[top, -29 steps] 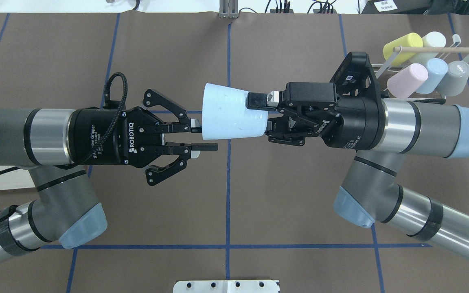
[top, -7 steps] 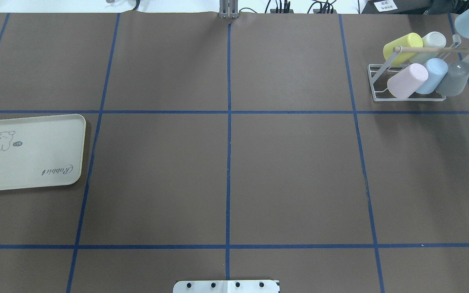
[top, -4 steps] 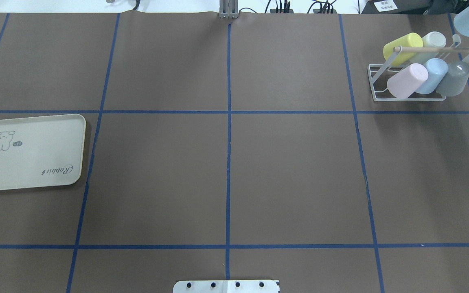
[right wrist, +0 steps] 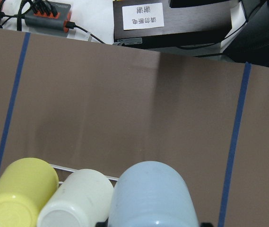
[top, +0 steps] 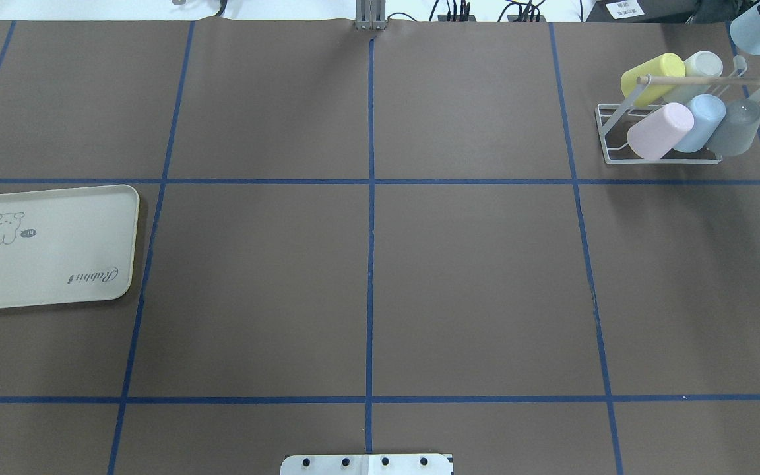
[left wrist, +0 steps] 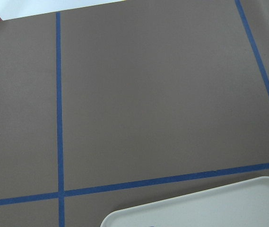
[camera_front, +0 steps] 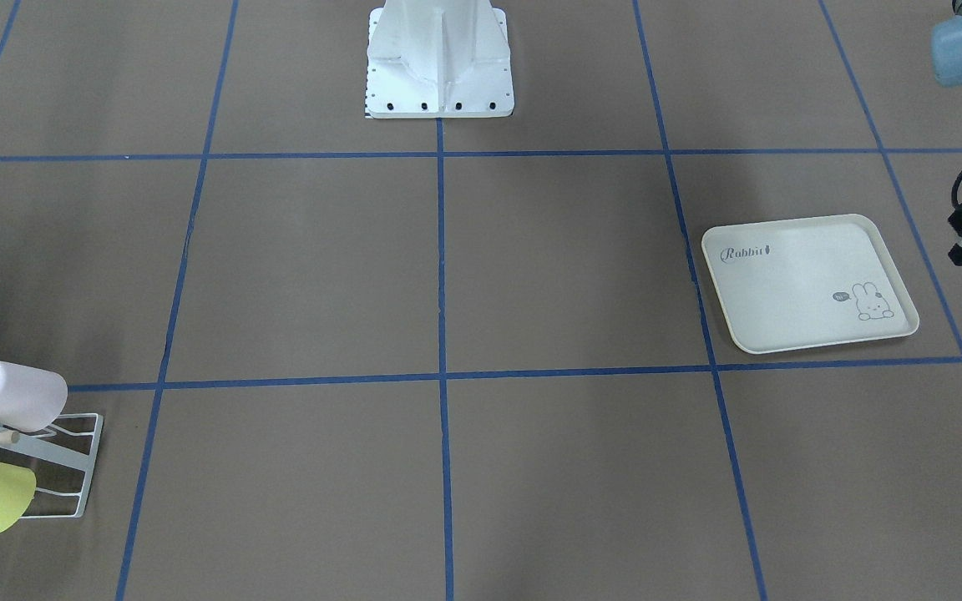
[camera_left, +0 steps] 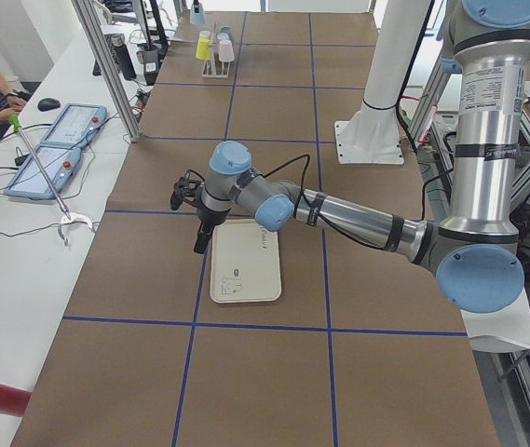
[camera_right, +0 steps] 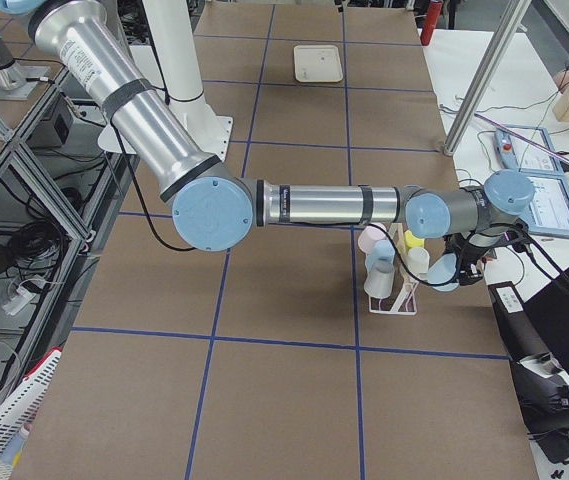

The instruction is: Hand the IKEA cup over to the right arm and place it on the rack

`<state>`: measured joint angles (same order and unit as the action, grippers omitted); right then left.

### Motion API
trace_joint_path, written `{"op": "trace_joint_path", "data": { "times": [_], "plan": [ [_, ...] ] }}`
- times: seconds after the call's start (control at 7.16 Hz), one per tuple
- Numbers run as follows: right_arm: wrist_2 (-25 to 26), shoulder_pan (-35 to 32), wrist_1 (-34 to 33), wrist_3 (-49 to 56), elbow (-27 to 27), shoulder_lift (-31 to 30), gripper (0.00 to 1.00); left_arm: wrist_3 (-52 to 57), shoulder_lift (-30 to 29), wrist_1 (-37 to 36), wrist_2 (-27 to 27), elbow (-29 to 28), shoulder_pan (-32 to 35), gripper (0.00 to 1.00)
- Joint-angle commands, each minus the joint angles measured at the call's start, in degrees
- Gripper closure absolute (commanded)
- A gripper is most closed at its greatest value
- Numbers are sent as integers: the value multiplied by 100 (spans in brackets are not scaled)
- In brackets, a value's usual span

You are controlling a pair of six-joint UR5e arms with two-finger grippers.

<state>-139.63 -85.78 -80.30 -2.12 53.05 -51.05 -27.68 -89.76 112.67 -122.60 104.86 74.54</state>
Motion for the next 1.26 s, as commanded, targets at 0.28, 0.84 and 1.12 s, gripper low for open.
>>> {"op": "trace_joint_path", "data": {
  "times": [0.28, 0.84, 1.12],
  "plan": [
    [-12, 79, -65, 27, 48, -54, 78, -45, -7, -9, -36, 26, -18, 0],
    [111, 202, -65, 45, 39, -124, 78, -299, -15, -9, -80, 78, -18, 0],
    [164, 193, -65, 45, 39, -168, 78, -343, -15, -9, -80, 87, -18, 0]
  ]
}}
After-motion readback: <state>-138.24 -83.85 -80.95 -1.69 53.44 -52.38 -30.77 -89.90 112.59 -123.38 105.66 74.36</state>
